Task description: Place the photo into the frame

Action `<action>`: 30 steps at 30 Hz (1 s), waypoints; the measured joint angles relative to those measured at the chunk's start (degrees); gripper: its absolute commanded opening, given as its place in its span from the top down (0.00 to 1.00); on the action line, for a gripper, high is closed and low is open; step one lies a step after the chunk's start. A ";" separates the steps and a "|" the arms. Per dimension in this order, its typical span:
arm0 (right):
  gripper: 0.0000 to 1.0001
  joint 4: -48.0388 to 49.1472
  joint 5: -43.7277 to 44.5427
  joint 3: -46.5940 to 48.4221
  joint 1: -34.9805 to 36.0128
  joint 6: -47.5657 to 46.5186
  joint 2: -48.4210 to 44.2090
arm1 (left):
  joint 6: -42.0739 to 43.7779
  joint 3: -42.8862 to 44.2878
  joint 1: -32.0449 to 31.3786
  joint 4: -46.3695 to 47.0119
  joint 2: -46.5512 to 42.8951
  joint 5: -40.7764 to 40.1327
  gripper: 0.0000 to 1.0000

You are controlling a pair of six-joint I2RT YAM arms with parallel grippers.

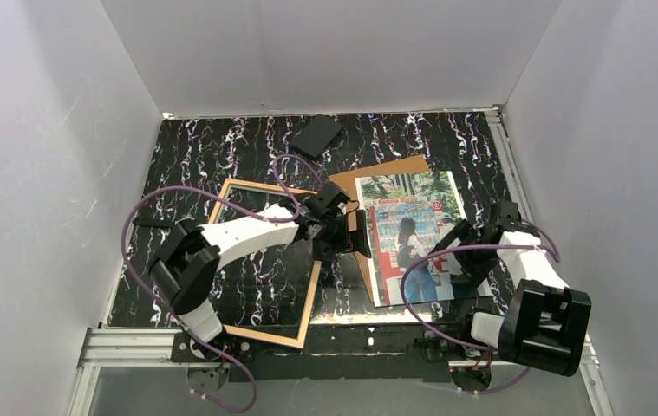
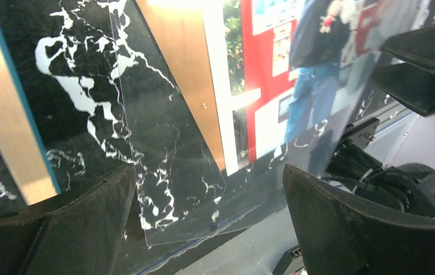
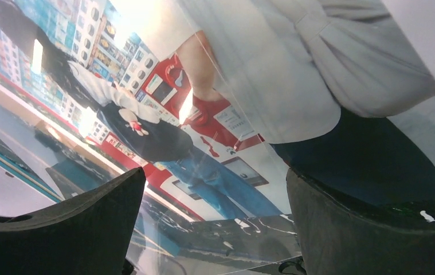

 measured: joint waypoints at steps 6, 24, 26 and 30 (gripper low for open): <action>0.05 0.31 -3.48 -2.19 0.02 -0.31 -2.78 | 2.21 0.00 0.00 -4.98 -8.70 -2.56 0.00; 0.05 4.63 -14.71 -9.57 6.43 0.04 -4.66 | 6.12 -9.57 -0.63 -16.02 -23.28 -11.82 0.00; 0.05 4.61 -14.47 -9.27 7.98 0.11 -4.17 | 6.78 -9.57 -0.55 -17.55 -23.65 -13.46 0.00; 0.05 4.46 -12.92 -8.22 10.54 0.24 -3.52 | 7.82 -9.73 1.03 -19.65 -23.61 -14.25 0.00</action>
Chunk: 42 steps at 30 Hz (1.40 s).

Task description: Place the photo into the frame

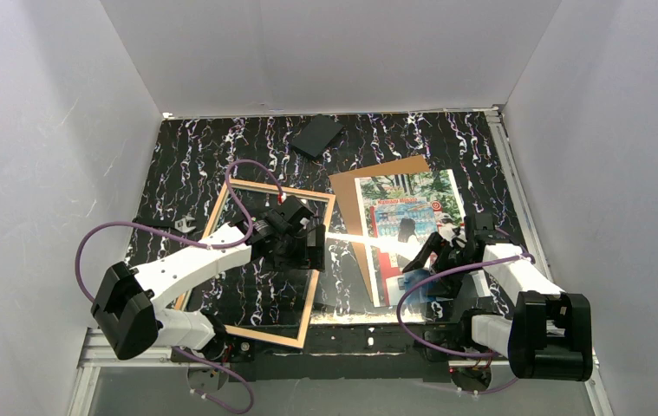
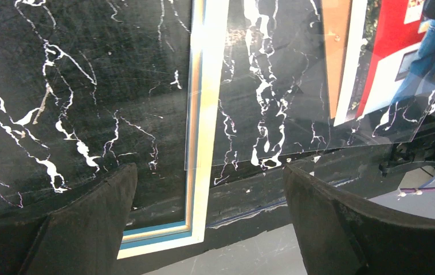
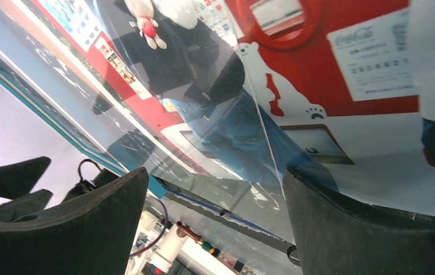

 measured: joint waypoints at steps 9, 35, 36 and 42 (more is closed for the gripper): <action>0.05 -0.31 3.39 2.54 5.49 0.07 1.95 | 0.98 -3.43 9.35 3.85 3.52 8.35 0.00; 0.05 3.17 1.46 3.30 11.67 -1.09 4.48 | -2.14 -11.67 21.66 32.41 17.07 35.76 0.36; 0.05 3.17 1.46 3.30 11.69 -1.09 4.48 | -2.14 -11.91 21.70 32.37 16.81 35.71 0.38; 0.05 3.26 1.36 3.30 11.69 -1.27 4.59 | -2.56 -12.61 21.94 32.94 15.10 36.33 0.60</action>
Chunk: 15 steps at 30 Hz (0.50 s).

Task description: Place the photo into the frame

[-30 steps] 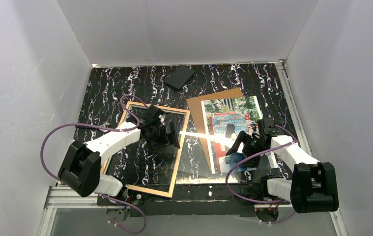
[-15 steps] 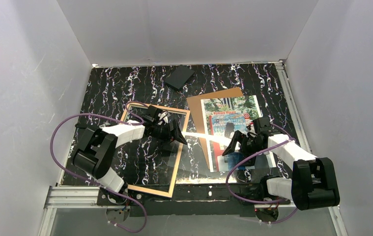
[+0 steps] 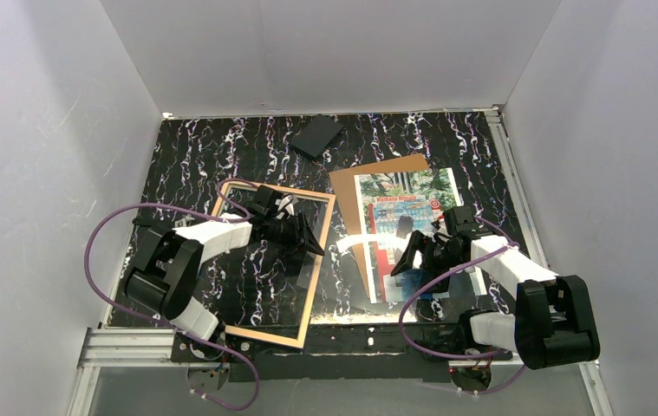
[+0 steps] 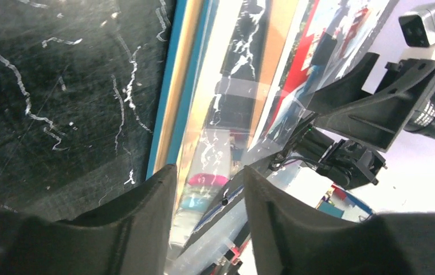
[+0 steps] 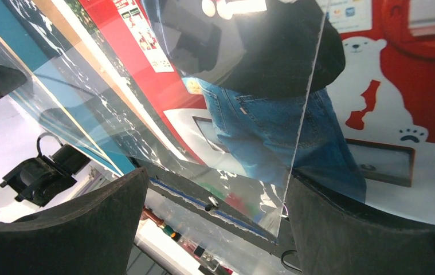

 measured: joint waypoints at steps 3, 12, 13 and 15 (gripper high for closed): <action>0.05 0.02 -0.07 0.00 0.00 -0.02 0.00 | -0.98 -0.42 0.09 2.21 -0.28 1.16 0.65; 0.05 0.04 -0.24 0.00 0.00 -0.28 -0.02 | -2.97 -1.84 0.20 6.54 -0.70 5.01 0.63; 0.05 0.04 -0.28 0.00 0.00 -0.35 -0.02 | -2.99 -1.84 0.17 6.62 -0.70 5.27 0.62; 0.05 0.07 -0.46 0.00 0.00 -0.48 -0.02 | -3.21 -1.84 -0.07 6.97 -0.66 5.77 0.59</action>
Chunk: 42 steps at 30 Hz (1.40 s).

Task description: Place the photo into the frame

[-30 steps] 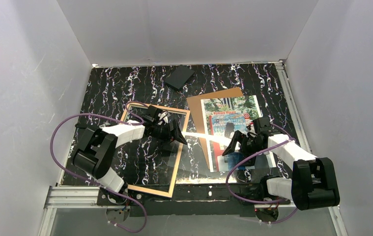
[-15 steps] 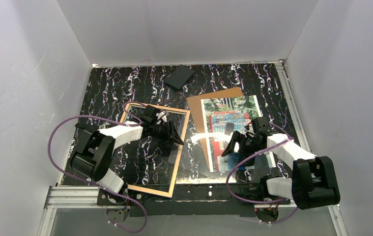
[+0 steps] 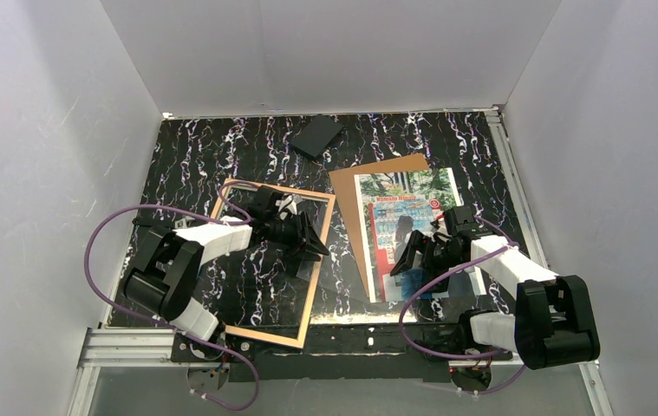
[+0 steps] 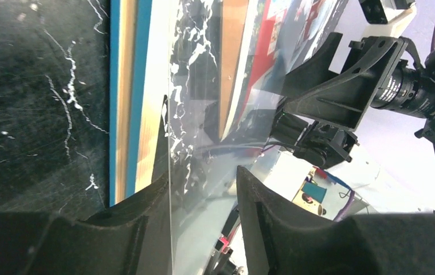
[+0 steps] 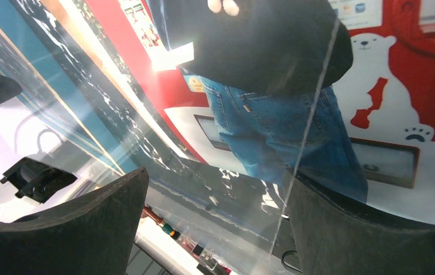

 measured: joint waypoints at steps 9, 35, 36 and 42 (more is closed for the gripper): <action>0.05 1.20 -0.96 0.00 0.28 -0.66 0.00 | 2.27 2.32 -2.80 -4.35 1.62 0.02 0.70; 0.02 3.56 -4.13 -1.66 0.31 5.66 -21.35 | 6.56 12.02 -2.91 -35.32 -23.21 -10.14 1.00; 0.02 4.00 -4.92 -1.66 0.31 6.27 -22.80 | 6.86 14.43 -2.91 -37.33 -24.00 -10.51 1.00; 0.02 8.33 -9.64 -1.62 0.26 9.88 -29.03 | 7.74 26.69 -2.91 -43.69 -29.38 -11.61 1.00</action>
